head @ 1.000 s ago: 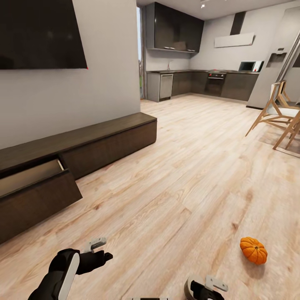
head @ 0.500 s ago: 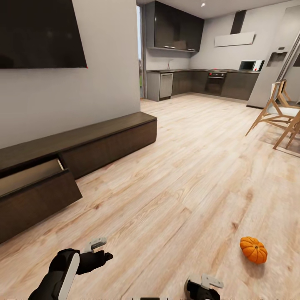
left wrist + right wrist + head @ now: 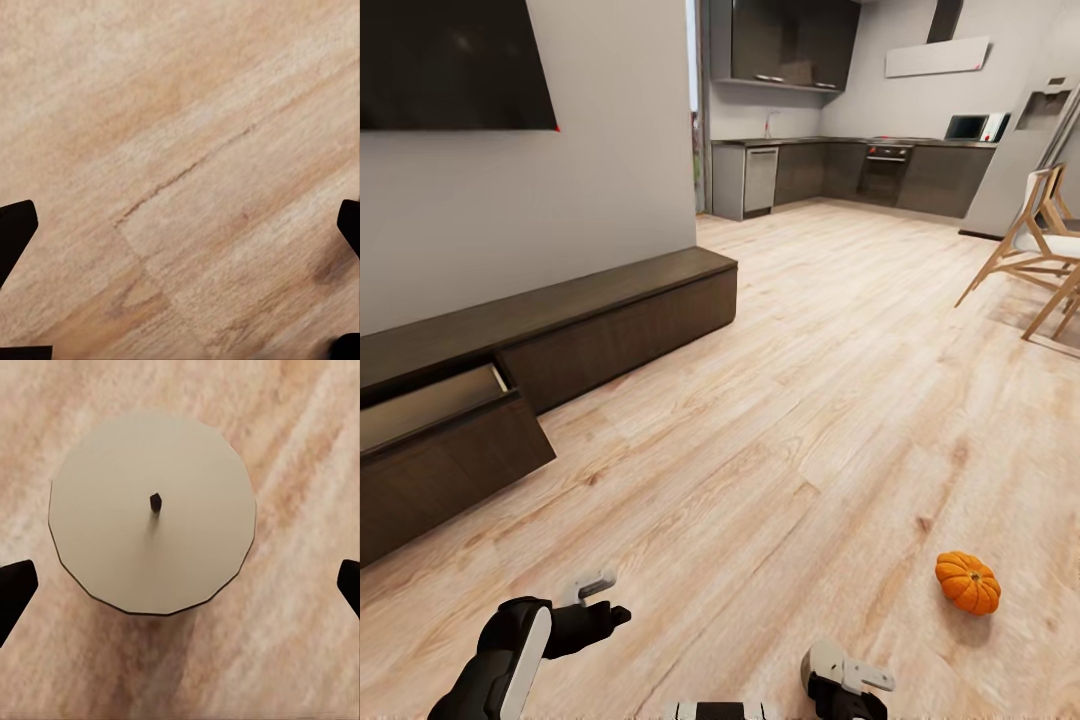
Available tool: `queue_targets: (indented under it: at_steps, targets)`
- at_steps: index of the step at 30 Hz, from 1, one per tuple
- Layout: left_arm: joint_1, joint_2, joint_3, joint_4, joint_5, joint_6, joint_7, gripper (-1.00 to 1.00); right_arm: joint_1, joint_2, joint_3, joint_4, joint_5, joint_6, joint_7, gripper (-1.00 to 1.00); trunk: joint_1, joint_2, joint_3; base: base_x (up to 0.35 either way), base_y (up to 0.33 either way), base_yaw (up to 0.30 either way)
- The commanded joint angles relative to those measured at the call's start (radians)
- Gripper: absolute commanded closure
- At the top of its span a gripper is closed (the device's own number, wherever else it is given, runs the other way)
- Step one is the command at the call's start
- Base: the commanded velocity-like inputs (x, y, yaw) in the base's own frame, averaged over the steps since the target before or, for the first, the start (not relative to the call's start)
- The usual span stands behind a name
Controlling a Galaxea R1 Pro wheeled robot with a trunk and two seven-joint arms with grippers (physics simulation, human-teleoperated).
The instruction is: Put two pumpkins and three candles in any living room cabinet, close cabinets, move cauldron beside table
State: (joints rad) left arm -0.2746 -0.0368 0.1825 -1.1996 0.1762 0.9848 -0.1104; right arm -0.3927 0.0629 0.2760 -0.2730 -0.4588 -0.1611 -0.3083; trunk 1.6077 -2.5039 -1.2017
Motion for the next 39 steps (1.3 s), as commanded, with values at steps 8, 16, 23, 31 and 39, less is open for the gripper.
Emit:
queue_targets:
  at_steps: [8, 16, 23, 31, 39]
  targets:
    - [0.000, 0.001, 0.001, 0.000, 0.000, 0.000, 0.000, -1.00, 0.000, 0.000, 0.001, 0.000, 0.000, 0.001, 0.002, -1.00, 0.002, -0.001, -0.016, 0.000, 0.000, 0.000]
    - [0.000, 0.003, 0.004, 0.000, 0.001, 0.000, -0.001, -1.00, 0.000, 0.000, 0.001, 0.000, 0.001, 0.004, 0.064, -1.00, 0.002, -0.001, -0.016, 0.000, 0.000, 0.000]
    - [0.000, 0.002, 0.005, -0.003, 0.003, -0.009, -0.003, -1.00, 0.000, -0.001, 0.000, 0.000, 0.002, 0.006, 0.103, -1.00, 0.002, -0.001, -0.016, 0.060, 0.000, 0.000]
    - [0.000, 0.000, 0.002, -0.003, 0.003, -0.012, -0.003, -1.00, 0.000, -0.002, 0.000, 0.000, 0.001, 0.003, 0.103, -1.00, 0.002, -0.001, -0.016, 0.059, -0.038, 0.000]
    - [0.000, -0.001, -0.002, -0.003, 0.003, -0.012, -0.003, -1.00, 0.000, -0.002, 0.000, 0.001, 0.000, 0.002, 0.103, -1.00, 0.002, -0.001, -0.016, 0.062, -0.062, 0.000]
